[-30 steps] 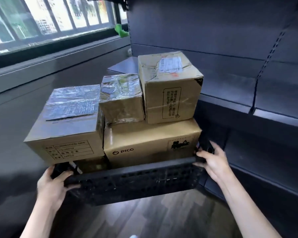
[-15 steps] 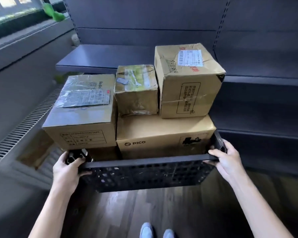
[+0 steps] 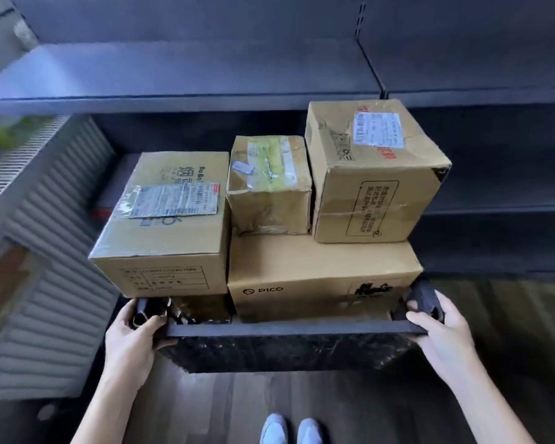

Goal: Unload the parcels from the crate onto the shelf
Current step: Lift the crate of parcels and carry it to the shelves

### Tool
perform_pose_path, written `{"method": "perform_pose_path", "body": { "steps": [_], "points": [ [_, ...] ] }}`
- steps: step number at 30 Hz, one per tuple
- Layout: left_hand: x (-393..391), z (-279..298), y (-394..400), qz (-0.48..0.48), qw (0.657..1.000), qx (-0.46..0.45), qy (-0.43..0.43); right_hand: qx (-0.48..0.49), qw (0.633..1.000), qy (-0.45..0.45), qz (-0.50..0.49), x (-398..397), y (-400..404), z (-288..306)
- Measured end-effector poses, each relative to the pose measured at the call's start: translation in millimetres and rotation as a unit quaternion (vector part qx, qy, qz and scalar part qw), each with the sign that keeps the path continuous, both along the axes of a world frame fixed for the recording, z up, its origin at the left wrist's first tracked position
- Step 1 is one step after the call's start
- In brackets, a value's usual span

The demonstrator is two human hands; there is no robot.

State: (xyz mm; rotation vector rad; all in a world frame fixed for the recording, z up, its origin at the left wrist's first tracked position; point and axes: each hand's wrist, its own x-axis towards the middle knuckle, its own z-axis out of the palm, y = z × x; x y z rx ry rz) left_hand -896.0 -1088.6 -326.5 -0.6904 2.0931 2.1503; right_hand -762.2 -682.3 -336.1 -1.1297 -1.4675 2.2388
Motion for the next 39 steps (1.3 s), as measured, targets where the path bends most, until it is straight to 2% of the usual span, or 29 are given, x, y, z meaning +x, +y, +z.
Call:
{"method": "perform_pose_path", "body": {
  "steps": [6,8,9,11,16,20,25,30,36,39],
  "points": [
    [-20,-111,12,-0.012,0.999,-0.036,-0.005,-0.041,0.999,0.018,-0.017,-7,18,-119],
    [-26,-223,27,-0.043,0.998,-0.055,-0.005,-0.011,1.0,-0.012,-0.022,-11,19,-229],
    [-35,-226,27,-0.038,0.997,-0.065,-0.003,-0.007,1.0,-0.022,-0.022,-20,22,-231],
    [-39,-269,31,-0.031,0.997,-0.066,-0.016,-0.015,0.999,-0.029,-0.025,-26,21,-274],
    [-59,-273,50,-0.048,0.997,-0.052,0.0,-0.009,1.0,0.009,-0.026,-46,34,-282],
    [-66,-347,58,-0.063,0.996,-0.057,-0.002,0.011,1.0,-0.015,-0.025,-50,40,-356],
    [-69,-414,64,-0.046,0.998,-0.035,-0.015,0.021,0.999,-0.011,-0.022,-54,47,-412],
    [-76,-452,71,-0.044,0.998,-0.02,-0.027,0.019,1.0,-0.004,-0.02,-60,51,-448],
    [-65,-485,73,0.031,0.997,-0.03,-0.062,0.018,0.999,-0.011,-0.032,-56,56,-474],
    [-57,-496,69,0.028,0.997,-0.027,-0.072,0.01,0.998,-0.029,-0.048,-49,52,-486]
  ]
}}
